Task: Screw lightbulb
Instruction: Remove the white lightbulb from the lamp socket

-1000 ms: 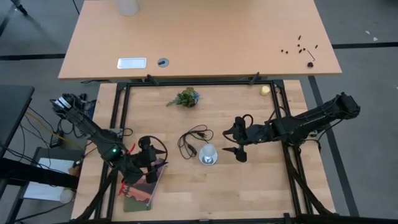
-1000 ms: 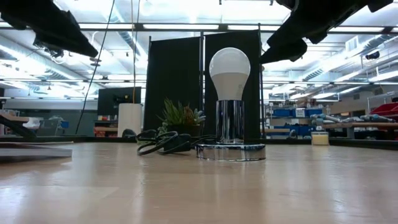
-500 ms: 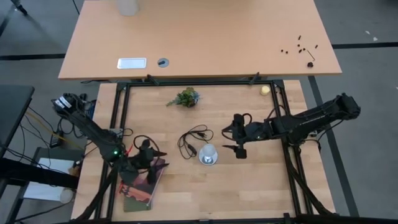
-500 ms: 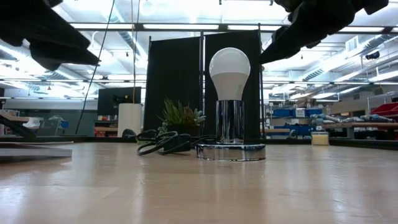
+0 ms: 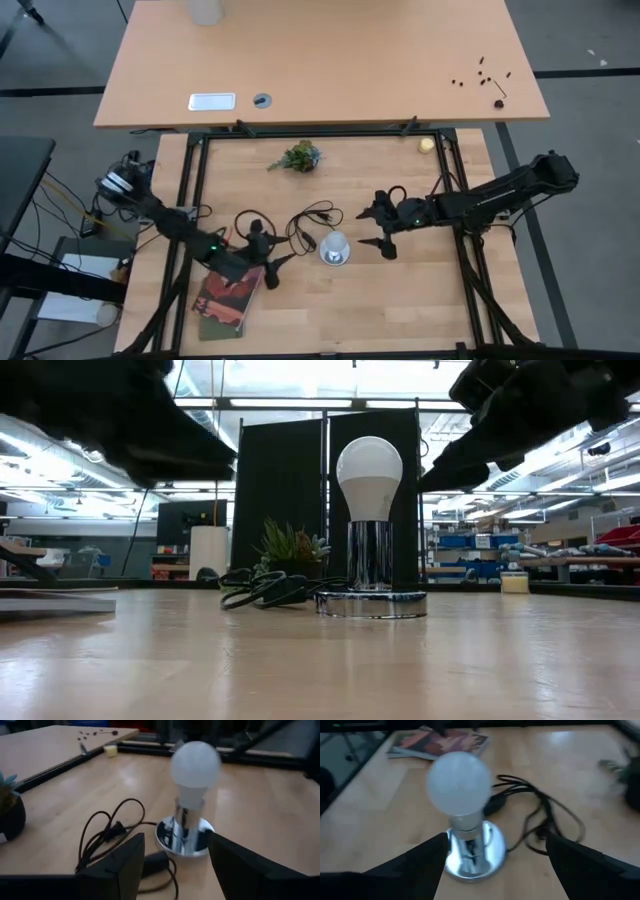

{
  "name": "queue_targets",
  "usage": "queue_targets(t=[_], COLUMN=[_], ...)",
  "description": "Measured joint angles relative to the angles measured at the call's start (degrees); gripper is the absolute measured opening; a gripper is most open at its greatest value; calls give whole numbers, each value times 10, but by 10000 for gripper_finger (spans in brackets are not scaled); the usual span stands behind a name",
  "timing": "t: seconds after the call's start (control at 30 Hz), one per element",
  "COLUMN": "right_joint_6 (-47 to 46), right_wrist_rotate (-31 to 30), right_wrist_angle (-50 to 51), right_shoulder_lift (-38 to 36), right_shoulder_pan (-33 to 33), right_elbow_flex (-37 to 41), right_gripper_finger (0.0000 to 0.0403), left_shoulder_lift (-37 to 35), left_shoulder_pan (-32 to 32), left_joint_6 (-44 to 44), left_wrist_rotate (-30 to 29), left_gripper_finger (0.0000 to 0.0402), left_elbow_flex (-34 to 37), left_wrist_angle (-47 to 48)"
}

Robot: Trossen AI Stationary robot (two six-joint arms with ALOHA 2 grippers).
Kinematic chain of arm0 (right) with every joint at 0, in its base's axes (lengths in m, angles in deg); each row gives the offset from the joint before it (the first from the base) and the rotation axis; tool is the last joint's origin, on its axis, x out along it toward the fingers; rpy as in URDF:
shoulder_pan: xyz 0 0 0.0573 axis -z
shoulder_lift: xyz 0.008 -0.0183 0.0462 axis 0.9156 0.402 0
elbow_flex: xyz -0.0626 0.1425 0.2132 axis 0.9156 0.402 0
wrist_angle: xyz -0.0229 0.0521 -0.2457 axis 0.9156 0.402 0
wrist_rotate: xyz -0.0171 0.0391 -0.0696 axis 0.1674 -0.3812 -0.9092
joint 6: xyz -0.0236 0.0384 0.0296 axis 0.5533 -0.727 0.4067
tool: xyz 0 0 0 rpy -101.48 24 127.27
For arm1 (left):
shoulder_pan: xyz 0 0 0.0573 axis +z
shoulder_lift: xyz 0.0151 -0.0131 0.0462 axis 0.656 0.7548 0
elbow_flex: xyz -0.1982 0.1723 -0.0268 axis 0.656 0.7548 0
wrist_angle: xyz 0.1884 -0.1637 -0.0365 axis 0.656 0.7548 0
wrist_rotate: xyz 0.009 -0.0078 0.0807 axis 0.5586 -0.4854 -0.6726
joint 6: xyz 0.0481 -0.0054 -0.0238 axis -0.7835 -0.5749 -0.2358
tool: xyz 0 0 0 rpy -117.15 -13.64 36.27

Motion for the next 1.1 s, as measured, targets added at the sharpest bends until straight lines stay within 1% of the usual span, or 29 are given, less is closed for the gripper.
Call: queue_targets(t=[0.13,0.23,0.37,0.5,0.57,0.63,0.7,0.77,0.93,1.1], right_joint_6=[2,24,39,31,28,14,-10,-36,-69,-103], right_wrist_rotate=[5,5,0,-11,-16,-35,-55,-69,-90,-130], right_wrist_angle=[-14,-35,-49,-48,-47,-36,3,49,141,235], right_shoulder_lift=[15,26,32,31,31,31,31,31,31,37], right_shoulder_pan=[-13,-16,-13,-11,-11,-15,-20,-27,-56,-92], right_elbow_flex=[0,0,0,0,0,0,-9,-24,-77,-129], right_gripper_finger=[345,345,345,345,345,345,345,345,345,345], left_shoulder_lift=[88,155,232,285,303,311,310,310,310,310], left_shoulder_pan=[35,54,70,82,87,91,95,99,117,126], left_joint_6=[-3,-17,-25,-38,-48,-49,-50,-60,-63,-102], left_wrist_rotate=[2,33,45,46,47,51,53,69,142,150], left_gripper_finger=[222,222,222,222,223,224,228,233,242,250], left_elbow_flex=[-10,-34,-79,-127,-144,-155,-158,-158,-163,-169], left_wrist_angle=[-112,-150,-166,-165,-163,-162,-164,-167,-163,-163])
